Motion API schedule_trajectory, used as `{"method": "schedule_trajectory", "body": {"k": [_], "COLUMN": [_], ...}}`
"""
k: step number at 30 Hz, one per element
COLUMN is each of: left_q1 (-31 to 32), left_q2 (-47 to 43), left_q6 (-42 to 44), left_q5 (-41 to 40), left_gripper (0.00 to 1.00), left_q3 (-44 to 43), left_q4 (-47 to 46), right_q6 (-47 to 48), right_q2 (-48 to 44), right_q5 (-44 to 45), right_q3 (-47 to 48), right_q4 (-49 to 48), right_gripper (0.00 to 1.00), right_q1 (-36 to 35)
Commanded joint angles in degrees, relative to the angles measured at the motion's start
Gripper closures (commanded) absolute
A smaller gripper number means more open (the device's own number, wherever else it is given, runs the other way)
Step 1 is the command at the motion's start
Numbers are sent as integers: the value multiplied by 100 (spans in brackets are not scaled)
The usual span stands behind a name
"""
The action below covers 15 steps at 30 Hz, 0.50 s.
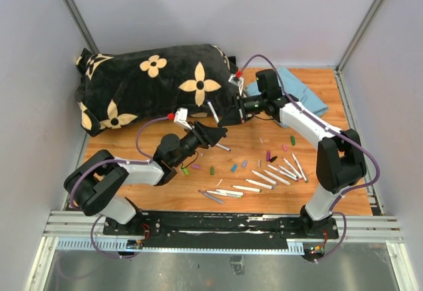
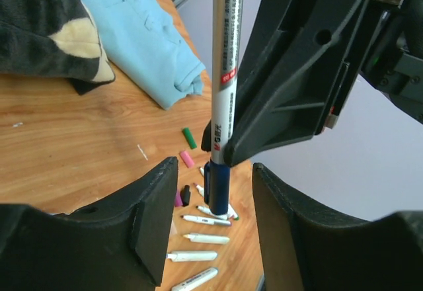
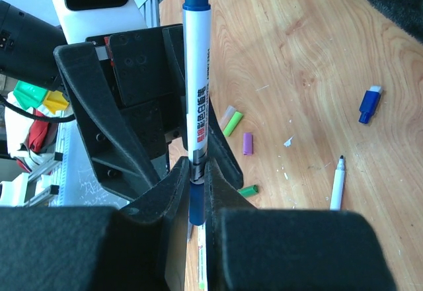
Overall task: Open the pen caps
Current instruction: Pick up the pen from the center of the board.
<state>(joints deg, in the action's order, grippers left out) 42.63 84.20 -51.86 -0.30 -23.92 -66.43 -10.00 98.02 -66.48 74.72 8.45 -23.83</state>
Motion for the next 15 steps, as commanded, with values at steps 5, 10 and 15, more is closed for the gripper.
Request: {"method": "schedule_trajectory", "body": {"k": [5, 10, 15], "left_q1": [52, 54, 52], "left_q2": [334, 369, 285], "left_q6": [183, 228, 338], "left_q5": [-62, -25, 77], "left_gripper": [61, 85, 99], "left_q3": [-429, -510, -520], "left_q4": [320, 437, 533], "right_q6": [-270, -311, -285], "right_q2": [-204, -195, -218], "right_q5": [-184, -197, -233], "right_q3": [-173, -196, -208], "right_q4": [-311, -347, -360], "right_gripper": [99, 99, 95], "right_q1": [81, 76, 81]}}
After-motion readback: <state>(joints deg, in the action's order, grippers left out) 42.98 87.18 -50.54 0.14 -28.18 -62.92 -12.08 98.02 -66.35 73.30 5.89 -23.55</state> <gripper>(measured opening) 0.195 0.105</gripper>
